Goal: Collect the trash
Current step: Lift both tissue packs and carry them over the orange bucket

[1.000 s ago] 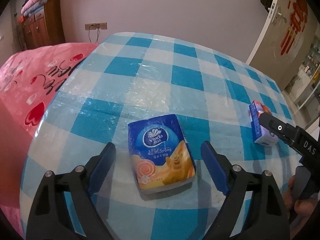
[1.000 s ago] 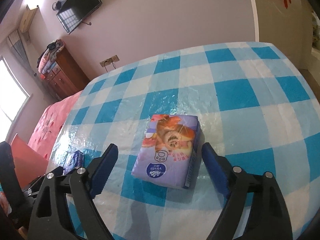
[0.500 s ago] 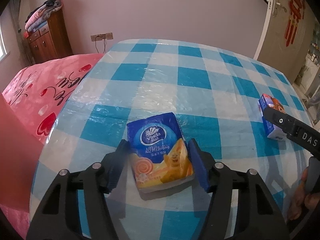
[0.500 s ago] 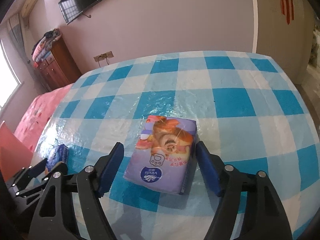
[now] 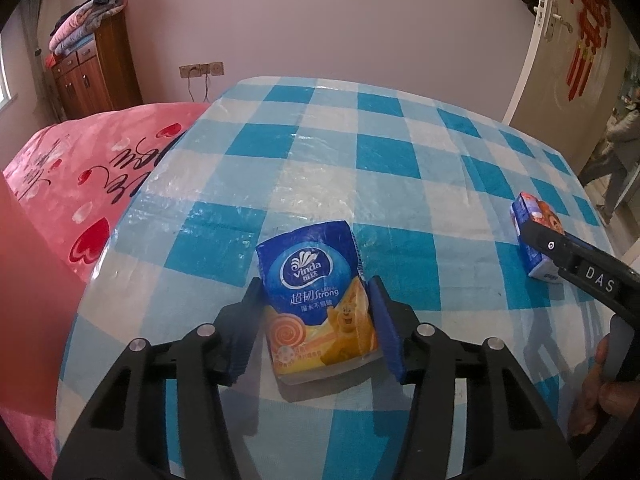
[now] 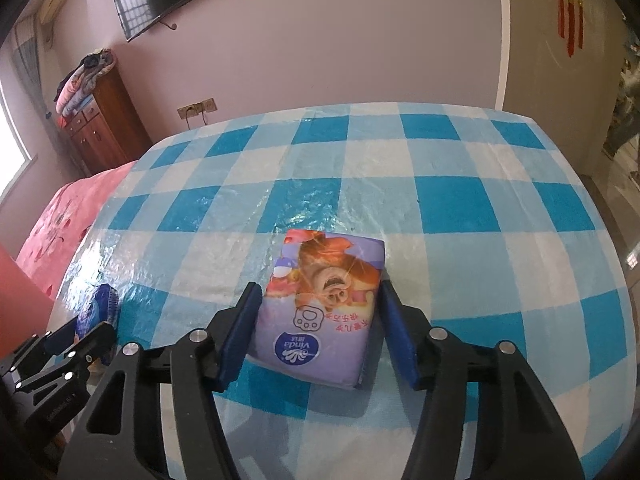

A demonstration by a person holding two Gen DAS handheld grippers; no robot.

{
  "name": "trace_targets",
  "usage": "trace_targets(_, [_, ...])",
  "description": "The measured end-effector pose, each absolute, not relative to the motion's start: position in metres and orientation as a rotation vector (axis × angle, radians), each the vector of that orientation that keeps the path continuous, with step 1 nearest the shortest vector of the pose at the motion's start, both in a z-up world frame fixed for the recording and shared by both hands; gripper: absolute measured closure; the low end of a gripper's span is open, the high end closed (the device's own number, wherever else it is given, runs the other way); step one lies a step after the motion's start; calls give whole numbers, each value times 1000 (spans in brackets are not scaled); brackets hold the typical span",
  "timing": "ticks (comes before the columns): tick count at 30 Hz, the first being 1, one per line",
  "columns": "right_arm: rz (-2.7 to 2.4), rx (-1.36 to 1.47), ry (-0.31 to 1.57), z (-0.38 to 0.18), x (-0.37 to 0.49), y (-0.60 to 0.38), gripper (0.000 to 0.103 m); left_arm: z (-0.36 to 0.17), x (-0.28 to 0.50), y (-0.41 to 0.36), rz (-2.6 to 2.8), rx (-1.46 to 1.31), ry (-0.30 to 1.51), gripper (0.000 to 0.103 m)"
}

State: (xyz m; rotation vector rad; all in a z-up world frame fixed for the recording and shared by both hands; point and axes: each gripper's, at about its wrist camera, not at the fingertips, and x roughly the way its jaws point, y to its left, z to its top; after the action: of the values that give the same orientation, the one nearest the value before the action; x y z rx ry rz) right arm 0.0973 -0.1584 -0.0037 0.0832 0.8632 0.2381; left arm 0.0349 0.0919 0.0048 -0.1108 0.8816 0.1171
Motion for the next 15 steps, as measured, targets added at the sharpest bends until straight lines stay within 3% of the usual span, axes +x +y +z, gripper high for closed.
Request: trace_targets(15, [286,184,870,-2,63,-171,44,11,11,100,70,-142,870,52])
